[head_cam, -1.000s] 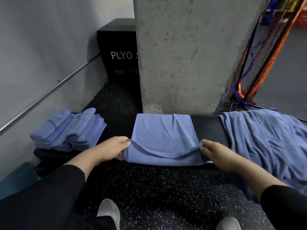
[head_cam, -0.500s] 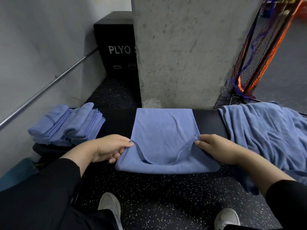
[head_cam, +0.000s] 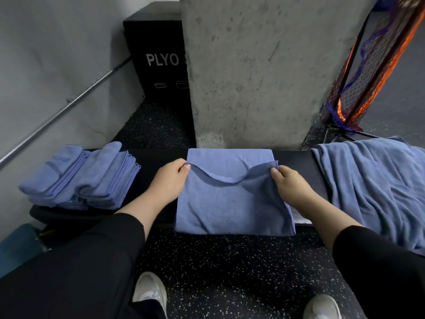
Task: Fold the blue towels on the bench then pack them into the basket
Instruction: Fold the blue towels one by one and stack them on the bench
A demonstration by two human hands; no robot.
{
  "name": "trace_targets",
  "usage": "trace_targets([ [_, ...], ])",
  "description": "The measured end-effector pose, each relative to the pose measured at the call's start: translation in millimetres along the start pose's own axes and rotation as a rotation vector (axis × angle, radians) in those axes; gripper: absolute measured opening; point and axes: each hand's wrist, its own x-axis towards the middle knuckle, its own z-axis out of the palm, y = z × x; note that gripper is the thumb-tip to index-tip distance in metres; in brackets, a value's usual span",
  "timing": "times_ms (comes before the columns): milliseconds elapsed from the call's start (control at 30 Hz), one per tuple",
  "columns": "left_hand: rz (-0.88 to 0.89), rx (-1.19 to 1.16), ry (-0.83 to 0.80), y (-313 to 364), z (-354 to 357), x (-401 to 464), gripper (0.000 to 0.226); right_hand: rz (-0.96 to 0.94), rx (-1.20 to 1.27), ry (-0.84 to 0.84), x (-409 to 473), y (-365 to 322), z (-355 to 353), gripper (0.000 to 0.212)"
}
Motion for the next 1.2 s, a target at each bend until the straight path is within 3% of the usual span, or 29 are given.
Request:
trace_targets([
  [167, -0.048, 0.177, -0.197, -6, 15, 8, 0.039, -0.051, -0.21, -0.095, 4, 1, 4, 0.037],
  [433, -0.033, 0.247, -0.307, -6, -2, -15, 0.038, -0.067, -0.381, -0.215, -22, 6, -9, 0.033],
  [600, 0.015, 0.218, -0.367, -1, -18, -39, 0.038, -0.051, -0.357, -0.329, -43, 8, -23, 0.034],
  [700, 0.011, -0.073, -0.316, 3, -25, -44, 0.037, -0.061, -0.178, -0.258, -49, 8, -32, 0.035],
  [767, -0.003, -0.288, -0.221, 9, -29, -41, 0.035, -0.018, 0.135, -0.167, -48, 3, -38, 0.038],
  [867, 0.002, -0.375, -0.018, 20, -36, -29, 0.034, 0.075, 0.489, -0.036, -40, -12, -44, 0.031],
  [1033, -0.034, -0.24, 0.264, 34, -26, -5, 0.038, 0.127, 0.562, 0.095, -16, -32, -34, 0.032],
  [1200, -0.013, -0.124, 0.195, 14, -7, 16, 0.035, 0.085, 0.416, 0.095, 15, -22, -10, 0.04],
])
